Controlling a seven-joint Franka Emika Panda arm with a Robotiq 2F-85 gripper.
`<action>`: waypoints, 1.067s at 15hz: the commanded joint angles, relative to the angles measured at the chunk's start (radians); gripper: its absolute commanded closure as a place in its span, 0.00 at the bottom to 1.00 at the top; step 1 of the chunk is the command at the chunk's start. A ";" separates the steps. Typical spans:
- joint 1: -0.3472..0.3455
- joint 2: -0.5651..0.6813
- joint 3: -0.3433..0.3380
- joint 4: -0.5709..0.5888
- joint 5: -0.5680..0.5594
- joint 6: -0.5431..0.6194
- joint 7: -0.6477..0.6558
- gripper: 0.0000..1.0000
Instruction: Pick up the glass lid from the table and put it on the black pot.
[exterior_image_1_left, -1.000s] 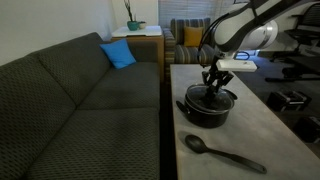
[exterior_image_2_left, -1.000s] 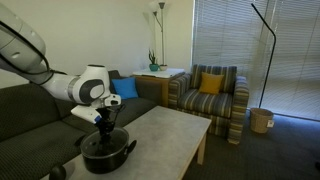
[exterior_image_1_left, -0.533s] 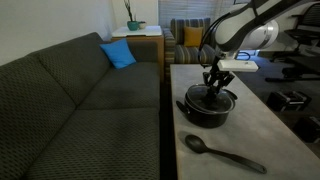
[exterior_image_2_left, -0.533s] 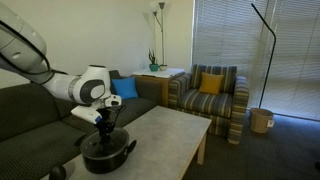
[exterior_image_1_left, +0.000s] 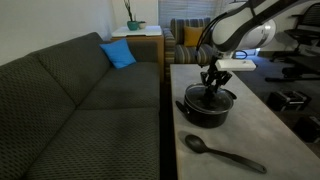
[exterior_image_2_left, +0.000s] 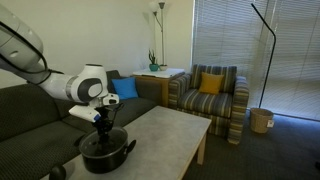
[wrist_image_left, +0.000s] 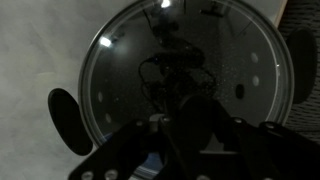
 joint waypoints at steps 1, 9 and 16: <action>0.026 0.000 -0.003 0.026 -0.006 -0.014 -0.024 0.86; 0.069 0.000 -0.012 0.038 -0.014 -0.014 -0.017 0.86; 0.059 0.000 -0.027 0.036 -0.013 0.000 -0.006 0.86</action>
